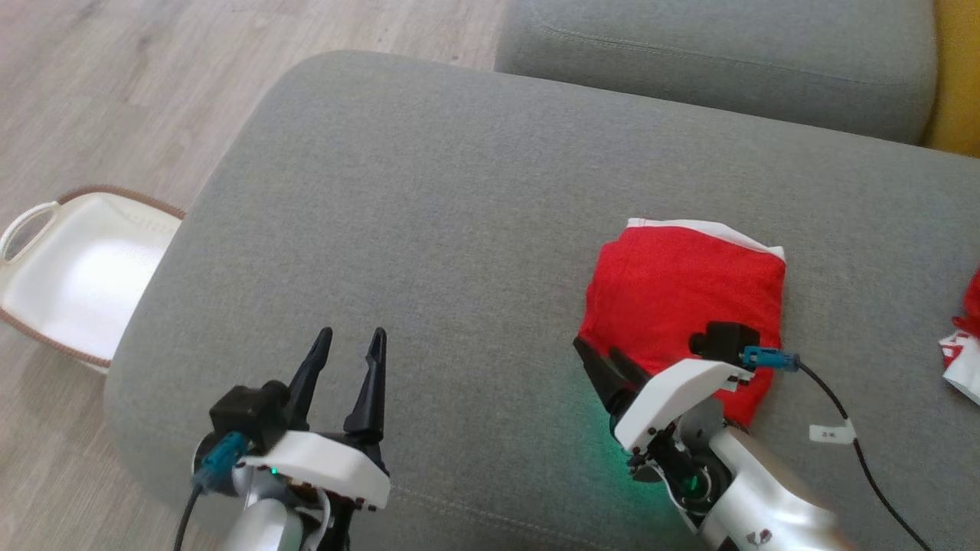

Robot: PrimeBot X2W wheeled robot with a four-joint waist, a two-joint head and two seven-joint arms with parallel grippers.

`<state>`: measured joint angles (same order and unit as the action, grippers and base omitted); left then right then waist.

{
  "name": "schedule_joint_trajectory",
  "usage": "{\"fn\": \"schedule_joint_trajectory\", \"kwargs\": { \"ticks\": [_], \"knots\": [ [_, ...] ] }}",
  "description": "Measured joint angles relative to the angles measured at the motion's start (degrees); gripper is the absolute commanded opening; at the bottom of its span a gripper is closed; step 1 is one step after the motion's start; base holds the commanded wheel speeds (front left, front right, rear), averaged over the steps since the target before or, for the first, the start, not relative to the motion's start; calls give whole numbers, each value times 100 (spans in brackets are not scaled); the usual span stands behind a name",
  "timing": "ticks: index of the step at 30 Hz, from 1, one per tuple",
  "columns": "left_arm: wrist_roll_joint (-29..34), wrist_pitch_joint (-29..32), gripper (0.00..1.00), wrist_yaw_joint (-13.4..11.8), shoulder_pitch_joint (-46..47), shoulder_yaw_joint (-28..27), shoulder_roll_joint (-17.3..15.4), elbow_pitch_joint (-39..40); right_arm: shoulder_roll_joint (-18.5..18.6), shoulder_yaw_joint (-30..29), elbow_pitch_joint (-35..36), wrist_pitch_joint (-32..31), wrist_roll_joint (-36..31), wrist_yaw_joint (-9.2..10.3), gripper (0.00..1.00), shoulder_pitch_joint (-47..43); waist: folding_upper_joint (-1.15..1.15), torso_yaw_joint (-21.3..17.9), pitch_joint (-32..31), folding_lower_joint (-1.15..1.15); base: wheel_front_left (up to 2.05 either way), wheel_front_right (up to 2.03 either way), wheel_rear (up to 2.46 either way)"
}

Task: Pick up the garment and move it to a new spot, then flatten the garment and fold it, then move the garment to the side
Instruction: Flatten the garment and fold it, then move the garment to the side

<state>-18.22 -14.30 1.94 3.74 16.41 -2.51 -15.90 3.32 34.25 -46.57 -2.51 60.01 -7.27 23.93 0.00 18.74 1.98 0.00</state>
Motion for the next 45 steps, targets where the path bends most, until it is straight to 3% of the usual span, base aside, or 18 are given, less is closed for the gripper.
{"fn": "schedule_joint_trajectory", "kwargs": {
  "ticks": [6, 10, 15, 21, 26, 33, 45],
  "knots": [
    [0, 0, 100, 1, -3, -53, -1, 8, 35, -123, -65, 543, -468, 0, 100, 97, 0, -228, -38, 0, 0, 0, 0],
    [-19, 0, 100, -5, -3, -152, 1, 138, 376, -476, -255, 1360, -1666, 0, 100, 474, 0, -501, -102, 0, 0, 0, 0],
    [-19, 0, 100, -42, -3, -256, -5, 169, 657, -1101, -237, 1631, -2933, 0, 100, 599, 0, -766, -147, 0, 0, 0, 0],
    [-58, 0, 100, -47, 2, -399, -1, 345, 556, -2440, 958, 1685, -4649, 0, 100, 61, 0, -1160, -155, 0, 0, 0, 0],
    [-58, 0, 100, -93, 10, -436, 0, 435, 134, -3344, 2061, 1689, -5599, 0, 100, -1056, 0, -1423, -126, 0, 0, 0, 0],
    [68, 0, 100, -85, -1, -475, 0, 449, -30, -3607, 2876, 1689, -5815, 0, 100, -1815, 0, -1630, -118, 0, 0, 0, 0],
    [100, 0, 100, -36, -225, -587, -2, 449, -66, -3473, 2955, 1653, -5629, 0, 100, -2006, 0, -1583, -32, 0, 0, 0, 0]
  ]
}}
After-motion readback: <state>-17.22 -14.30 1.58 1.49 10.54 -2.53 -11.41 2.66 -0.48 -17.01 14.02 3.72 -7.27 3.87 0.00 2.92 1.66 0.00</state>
